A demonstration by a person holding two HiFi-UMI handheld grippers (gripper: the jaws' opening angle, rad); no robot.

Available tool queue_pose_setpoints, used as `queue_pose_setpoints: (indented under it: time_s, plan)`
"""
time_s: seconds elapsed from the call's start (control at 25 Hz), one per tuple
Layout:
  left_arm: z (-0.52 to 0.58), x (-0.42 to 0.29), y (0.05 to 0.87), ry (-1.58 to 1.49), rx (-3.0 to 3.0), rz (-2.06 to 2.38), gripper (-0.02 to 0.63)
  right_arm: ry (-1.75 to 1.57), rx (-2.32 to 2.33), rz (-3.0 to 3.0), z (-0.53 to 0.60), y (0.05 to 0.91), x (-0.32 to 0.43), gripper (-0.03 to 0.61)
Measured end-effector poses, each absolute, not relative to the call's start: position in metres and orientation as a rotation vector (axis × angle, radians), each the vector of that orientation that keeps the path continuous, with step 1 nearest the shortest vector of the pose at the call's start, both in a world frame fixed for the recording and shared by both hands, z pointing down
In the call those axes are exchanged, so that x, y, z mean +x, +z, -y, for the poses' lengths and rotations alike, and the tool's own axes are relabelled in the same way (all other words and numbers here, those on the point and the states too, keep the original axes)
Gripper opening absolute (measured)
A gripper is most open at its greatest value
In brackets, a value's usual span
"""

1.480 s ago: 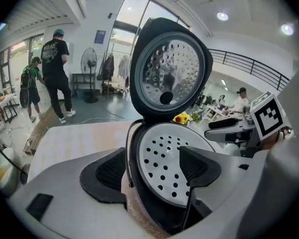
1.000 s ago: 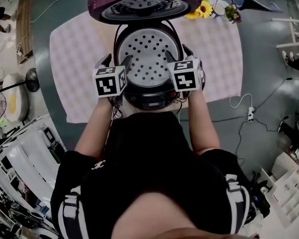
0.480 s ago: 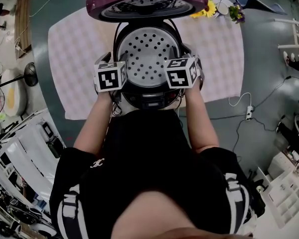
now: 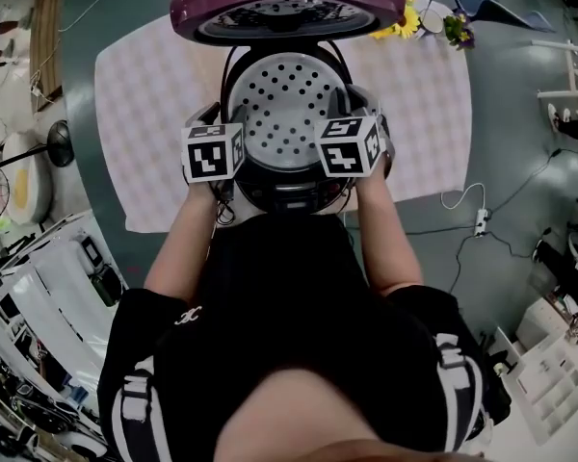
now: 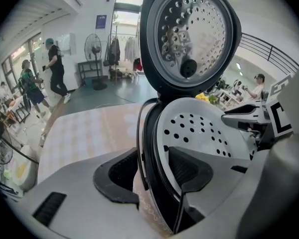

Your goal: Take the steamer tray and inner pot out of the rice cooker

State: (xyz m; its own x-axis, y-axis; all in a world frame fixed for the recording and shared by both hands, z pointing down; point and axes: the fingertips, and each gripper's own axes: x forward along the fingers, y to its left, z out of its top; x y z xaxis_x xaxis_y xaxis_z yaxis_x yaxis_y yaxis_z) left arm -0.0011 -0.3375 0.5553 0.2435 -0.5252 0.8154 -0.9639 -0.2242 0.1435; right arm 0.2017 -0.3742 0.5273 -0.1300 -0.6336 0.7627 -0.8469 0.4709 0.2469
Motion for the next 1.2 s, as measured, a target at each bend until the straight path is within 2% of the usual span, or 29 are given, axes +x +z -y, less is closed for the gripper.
queue_pose_setpoints:
  time_s: [0.36,0.72,1.2]
  plan:
    - [0.341,-0.002,0.535,0.818,1.902,1.407,0.183,0.286,1.258,1.888,0.374,0.513,0.201,0.055]
    - [0.336,0.003,0.509,0.779,1.974,1.457,0.057,0.240,1.285,1.946,0.368,0.490,0.196,0.055]
    - [0.325,-0.009,0.444,0.522,2.095,1.571,0.038,0.113,1.364,2.062,0.360,0.440,0.182,0.055]
